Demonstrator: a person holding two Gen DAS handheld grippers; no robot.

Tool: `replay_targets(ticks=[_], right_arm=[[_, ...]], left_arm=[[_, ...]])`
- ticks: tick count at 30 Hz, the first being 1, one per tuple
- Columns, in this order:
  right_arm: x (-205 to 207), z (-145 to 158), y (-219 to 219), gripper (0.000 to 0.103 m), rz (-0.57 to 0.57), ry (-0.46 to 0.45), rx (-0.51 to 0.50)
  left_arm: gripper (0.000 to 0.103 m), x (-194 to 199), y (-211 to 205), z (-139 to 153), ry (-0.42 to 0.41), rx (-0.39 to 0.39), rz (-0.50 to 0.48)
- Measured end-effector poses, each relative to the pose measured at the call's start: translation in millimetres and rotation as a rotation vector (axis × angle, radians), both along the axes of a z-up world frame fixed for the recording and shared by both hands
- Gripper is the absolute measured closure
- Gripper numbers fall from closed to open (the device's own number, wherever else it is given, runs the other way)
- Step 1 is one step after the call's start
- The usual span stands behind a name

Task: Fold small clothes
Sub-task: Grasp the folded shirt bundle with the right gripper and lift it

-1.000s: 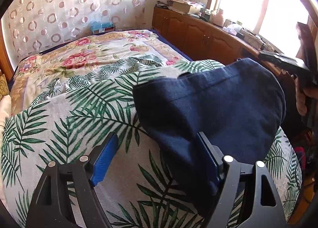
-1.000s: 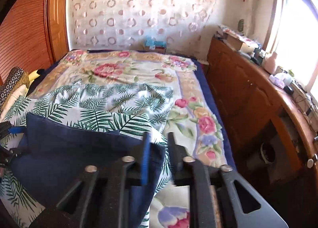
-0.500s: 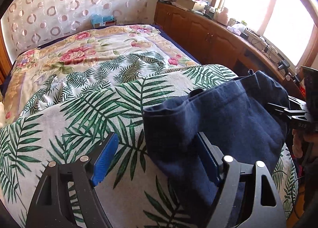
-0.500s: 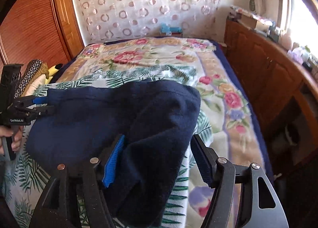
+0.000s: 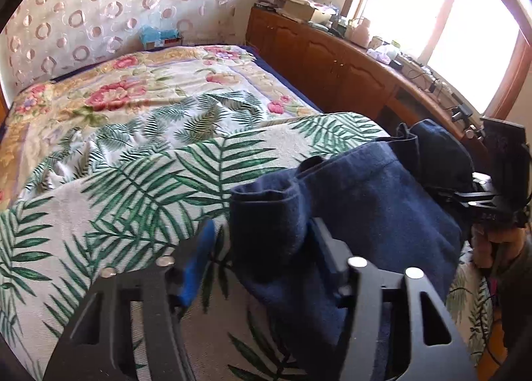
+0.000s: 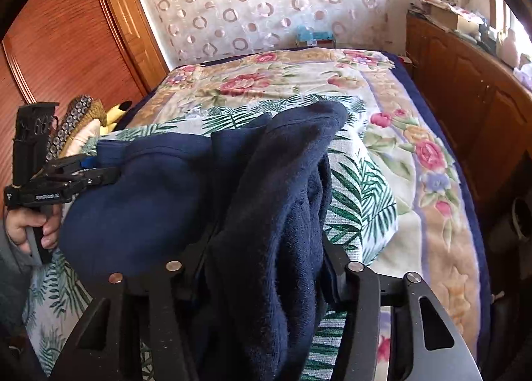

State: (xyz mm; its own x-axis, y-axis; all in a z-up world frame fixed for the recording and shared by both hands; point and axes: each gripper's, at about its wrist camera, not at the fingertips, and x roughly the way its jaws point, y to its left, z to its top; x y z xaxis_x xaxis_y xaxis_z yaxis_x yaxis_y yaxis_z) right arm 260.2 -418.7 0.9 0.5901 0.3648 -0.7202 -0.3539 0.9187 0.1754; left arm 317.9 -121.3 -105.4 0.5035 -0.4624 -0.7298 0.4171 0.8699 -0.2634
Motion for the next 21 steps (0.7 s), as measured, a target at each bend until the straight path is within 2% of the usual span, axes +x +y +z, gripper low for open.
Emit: replay_targets(ticks=[1,2,3,4,5,10,14,18,21], right_arm=[[-0.5,-1.6,-1.1,0.06,0.007,-0.001,0.01],[-2.7,-3.1,-0.9,0.065,0.011,-0.002,0.016],[-4.2,-4.6,0.7,0.071,0.015,-0.006,0.018],[-4.7,-5.4,3.2,0.073,0.016,-0.014,0.019],[-7.0,-3.0,2.6,0.077,0.015,-0.028,0.012],[-31.8,16.7,21.5,0.08,0.013,-0.149,-0.029],[-48.4,41.7,37.1,0.08,0.036,-0.232,-0.045],[-53.0,65.4,66.7,0.08,0.111,-0.29,-0.057],[-49.6,81.6,103.6,0.08,0.193,-0.333,-0.051]], left_arm=[[0.065,0.7,-0.8,-0.2,0.01,-0.015,-0.013],[0.067,0.5,-1.9,0.1,0.018,-0.024,-0.02],[0.077,-1.3,-2.5,2.1,0.01,-0.026,-0.016],[0.084,-4.5,-3.5,5.9,-0.005,-0.024,-0.017],[0.087,-7.5,-3.7,9.9,-0.016,-0.028,-0.02],[0.089,-33.2,3.3,45.1,-0.109,-0.073,-0.047],[0.09,-63.8,20.3,77.9,-0.2,-0.111,-0.03],[0.09,-89.4,56.8,102.7,-0.283,-0.122,0.042],[0.09,-107.9,101.1,113.6,-0.315,-0.115,0.143]])
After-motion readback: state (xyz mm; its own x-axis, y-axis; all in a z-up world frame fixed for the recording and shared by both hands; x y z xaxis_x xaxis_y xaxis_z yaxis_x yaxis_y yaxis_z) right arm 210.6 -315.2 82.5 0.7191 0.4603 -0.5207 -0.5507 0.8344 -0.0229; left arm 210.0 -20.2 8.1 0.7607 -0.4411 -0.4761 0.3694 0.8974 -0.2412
